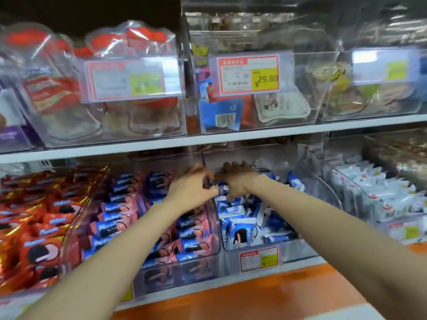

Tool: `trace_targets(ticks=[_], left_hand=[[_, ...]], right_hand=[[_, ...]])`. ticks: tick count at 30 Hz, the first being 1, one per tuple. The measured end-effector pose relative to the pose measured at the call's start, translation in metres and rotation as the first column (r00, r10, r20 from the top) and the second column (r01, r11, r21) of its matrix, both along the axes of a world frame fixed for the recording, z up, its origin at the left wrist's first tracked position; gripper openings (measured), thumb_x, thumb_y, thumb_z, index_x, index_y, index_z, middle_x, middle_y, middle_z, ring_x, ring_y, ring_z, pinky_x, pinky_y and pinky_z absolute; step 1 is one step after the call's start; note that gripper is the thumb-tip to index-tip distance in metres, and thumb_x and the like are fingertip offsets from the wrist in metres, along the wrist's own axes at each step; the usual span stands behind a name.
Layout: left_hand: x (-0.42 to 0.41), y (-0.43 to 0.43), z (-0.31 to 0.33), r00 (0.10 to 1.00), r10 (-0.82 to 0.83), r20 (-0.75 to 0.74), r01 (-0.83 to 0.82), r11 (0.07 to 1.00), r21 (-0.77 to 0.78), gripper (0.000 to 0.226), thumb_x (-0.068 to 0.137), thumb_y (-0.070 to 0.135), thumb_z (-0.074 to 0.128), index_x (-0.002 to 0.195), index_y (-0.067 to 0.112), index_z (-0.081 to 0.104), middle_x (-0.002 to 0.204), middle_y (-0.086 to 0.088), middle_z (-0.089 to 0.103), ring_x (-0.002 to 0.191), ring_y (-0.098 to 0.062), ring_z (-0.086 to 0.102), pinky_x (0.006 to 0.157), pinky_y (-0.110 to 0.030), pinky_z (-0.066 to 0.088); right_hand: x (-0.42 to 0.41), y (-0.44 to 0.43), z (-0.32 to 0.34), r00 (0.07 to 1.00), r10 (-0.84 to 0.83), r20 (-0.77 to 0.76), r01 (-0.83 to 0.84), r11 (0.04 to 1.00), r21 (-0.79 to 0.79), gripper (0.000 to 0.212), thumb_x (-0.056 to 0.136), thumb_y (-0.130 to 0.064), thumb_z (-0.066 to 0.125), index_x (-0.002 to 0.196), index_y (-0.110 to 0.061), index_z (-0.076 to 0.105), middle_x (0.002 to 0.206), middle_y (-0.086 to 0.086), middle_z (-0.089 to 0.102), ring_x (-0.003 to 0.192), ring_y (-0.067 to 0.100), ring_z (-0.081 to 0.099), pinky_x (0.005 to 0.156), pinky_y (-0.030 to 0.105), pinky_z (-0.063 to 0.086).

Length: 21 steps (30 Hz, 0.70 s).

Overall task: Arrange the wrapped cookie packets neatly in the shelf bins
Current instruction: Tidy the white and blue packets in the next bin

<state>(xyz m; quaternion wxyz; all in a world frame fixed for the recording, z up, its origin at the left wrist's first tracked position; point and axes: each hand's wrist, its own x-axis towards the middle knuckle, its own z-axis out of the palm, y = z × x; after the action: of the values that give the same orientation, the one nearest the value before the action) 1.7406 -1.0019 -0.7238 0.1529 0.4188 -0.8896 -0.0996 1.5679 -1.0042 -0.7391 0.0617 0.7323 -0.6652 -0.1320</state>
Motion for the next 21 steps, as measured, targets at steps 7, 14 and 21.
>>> trace_targets(ticks=[7,14,21], left_hand=[[-0.006,0.003,0.004,0.999,0.049,0.022,-0.049,0.999,-0.016,0.026,0.082,0.038,0.057,0.104,0.026,0.052,0.110,0.005,0.040,0.098,-0.019,0.049,0.074,-0.028,0.038],[-0.009,0.004,-0.001,0.999,0.049,-0.011,-0.049,0.999,-0.007,0.024,0.085,0.037,0.056,0.102,0.023,0.052,0.105,0.003,0.039,0.095,-0.022,0.053,0.072,-0.029,0.040],[-0.006,0.002,-0.004,0.999,0.034,-0.028,-0.035,0.999,-0.042,0.022,0.084,0.035,0.056,0.103,0.023,0.053,0.112,0.003,0.042,0.098,-0.020,0.052,0.072,-0.029,0.041]], right_hand=[[-0.060,0.016,0.021,0.939,-0.144,0.313,0.116,0.988,0.104,0.061,0.082,-0.032,0.068,0.137,-0.033,0.040,0.131,0.002,0.052,0.095,0.017,0.061,0.076,0.024,0.050],[-0.048,0.020,0.004,0.943,-0.099,0.318,0.060,0.990,0.130,0.072,0.082,-0.046,0.062,0.142,-0.022,0.032,0.146,0.002,0.041,0.123,0.023,0.047,0.105,0.035,0.037],[-0.022,0.005,-0.006,0.993,-0.038,0.116,0.020,0.988,0.154,0.062,0.084,-0.049,0.062,0.138,-0.028,0.041,0.136,0.002,0.051,0.114,0.024,0.053,0.085,0.029,0.043]])
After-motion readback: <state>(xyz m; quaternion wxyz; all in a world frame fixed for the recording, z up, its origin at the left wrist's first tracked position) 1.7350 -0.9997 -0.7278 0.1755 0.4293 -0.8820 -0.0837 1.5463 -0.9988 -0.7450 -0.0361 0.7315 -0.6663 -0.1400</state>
